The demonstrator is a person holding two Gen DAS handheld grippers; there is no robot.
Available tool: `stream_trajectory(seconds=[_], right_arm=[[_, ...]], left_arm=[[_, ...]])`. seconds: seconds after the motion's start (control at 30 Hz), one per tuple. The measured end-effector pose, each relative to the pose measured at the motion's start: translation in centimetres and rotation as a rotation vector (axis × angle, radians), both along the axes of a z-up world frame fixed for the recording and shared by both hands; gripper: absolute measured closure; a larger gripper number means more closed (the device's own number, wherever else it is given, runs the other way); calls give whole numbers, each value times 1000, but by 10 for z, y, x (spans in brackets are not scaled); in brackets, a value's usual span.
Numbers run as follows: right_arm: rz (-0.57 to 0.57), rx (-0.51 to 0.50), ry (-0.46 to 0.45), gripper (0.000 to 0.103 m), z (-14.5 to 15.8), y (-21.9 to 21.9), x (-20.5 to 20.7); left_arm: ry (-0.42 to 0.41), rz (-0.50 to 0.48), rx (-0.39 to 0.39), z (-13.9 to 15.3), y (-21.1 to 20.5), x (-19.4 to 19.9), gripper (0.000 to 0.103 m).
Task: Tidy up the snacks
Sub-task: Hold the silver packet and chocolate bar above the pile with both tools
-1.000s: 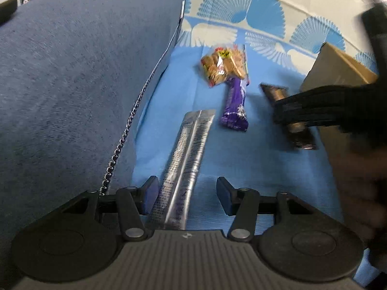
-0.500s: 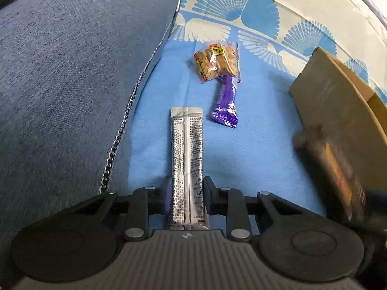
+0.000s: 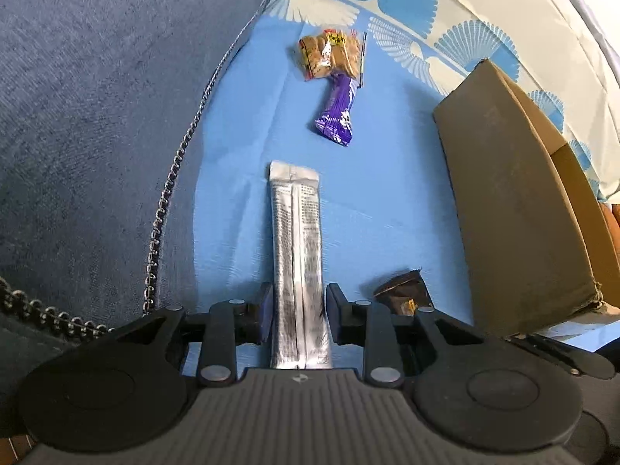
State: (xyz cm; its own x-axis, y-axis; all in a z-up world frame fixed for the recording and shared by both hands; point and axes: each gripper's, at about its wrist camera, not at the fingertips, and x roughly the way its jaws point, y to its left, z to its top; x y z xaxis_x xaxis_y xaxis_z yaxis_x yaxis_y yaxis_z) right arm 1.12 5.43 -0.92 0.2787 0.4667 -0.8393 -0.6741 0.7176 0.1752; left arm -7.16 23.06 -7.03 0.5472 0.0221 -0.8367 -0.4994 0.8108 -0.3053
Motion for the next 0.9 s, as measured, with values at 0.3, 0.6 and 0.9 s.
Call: stream_trajectory(seconds=[0.3,0.6,0.9], right_arm=[[35,-16,14,53,-11,4,-3],[85,-54,-16,50,-15,10,-8],[101,-64,-63,62,-13,10,-10]], left_arm=[[-13,18,36,-2,-2,8,58],[23,-42,165,-4,-21,23,54],[45,-60,227,-5,-30,27,55]])
